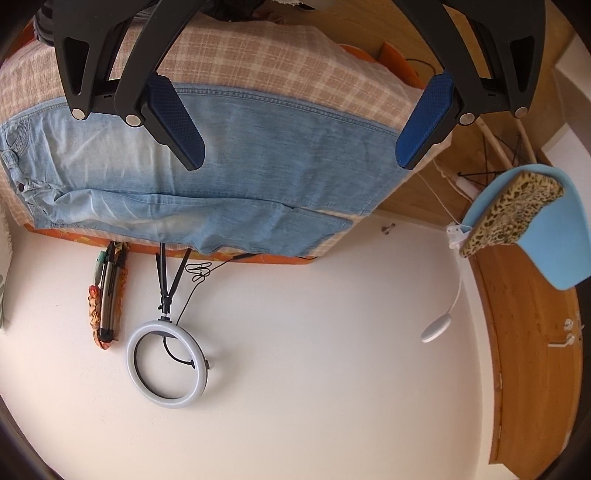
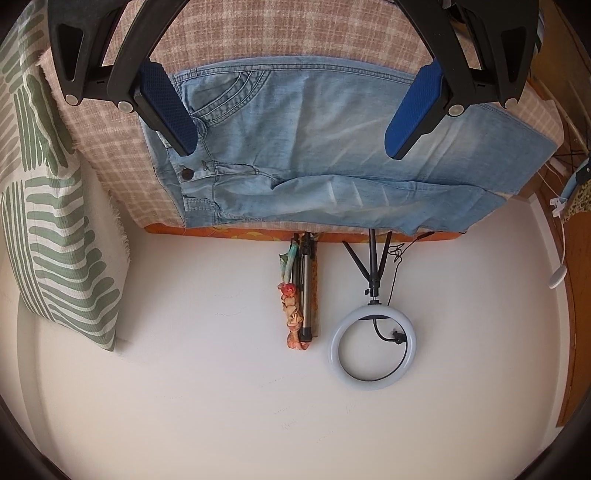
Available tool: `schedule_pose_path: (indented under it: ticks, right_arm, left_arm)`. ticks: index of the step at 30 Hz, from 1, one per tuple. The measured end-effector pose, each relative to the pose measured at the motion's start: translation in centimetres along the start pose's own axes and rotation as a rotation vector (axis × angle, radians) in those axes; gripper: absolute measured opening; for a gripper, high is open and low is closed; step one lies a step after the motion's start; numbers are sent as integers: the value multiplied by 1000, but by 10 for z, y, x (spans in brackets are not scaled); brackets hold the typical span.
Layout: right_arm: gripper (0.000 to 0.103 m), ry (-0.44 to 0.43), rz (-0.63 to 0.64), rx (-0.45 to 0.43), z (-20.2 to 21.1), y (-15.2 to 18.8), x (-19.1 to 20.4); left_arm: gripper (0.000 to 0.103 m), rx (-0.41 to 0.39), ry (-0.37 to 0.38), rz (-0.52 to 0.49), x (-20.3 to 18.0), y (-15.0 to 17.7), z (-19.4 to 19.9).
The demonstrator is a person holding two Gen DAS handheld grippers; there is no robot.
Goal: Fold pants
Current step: 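Move the right tool to the jeans leg hem and close on it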
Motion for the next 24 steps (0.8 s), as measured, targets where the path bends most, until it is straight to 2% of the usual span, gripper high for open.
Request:
schedule_pose_path:
  ticks: [9,16,19,24]
  right_arm:
    - [102,-107,93,43,-90,-41,7]
    - [97,-302,81,140,-177,-69,35]
    - [95,-374,82,166,-213,-83,56]
    - [88,-457,208,170,-263,-102,118]
  left_arm:
    - [102,70,13,-65,15,-12,-72]
    - [95,143,72,-61,19,-26,-135]
    - [94,163,87,-49,23,-35,-164]
    - [93,206,80,-15,35,-44,-219]
Point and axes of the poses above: each gripper's, at about its wrist camera, not at the fingertips, and z roughly against the way its jaws point, x to its left, y to its underside, the point moved 2 cm from there along -z, roughly the way its jaws point, and after that the axes turned 9 degrees about -x, right-handed, at the moved point
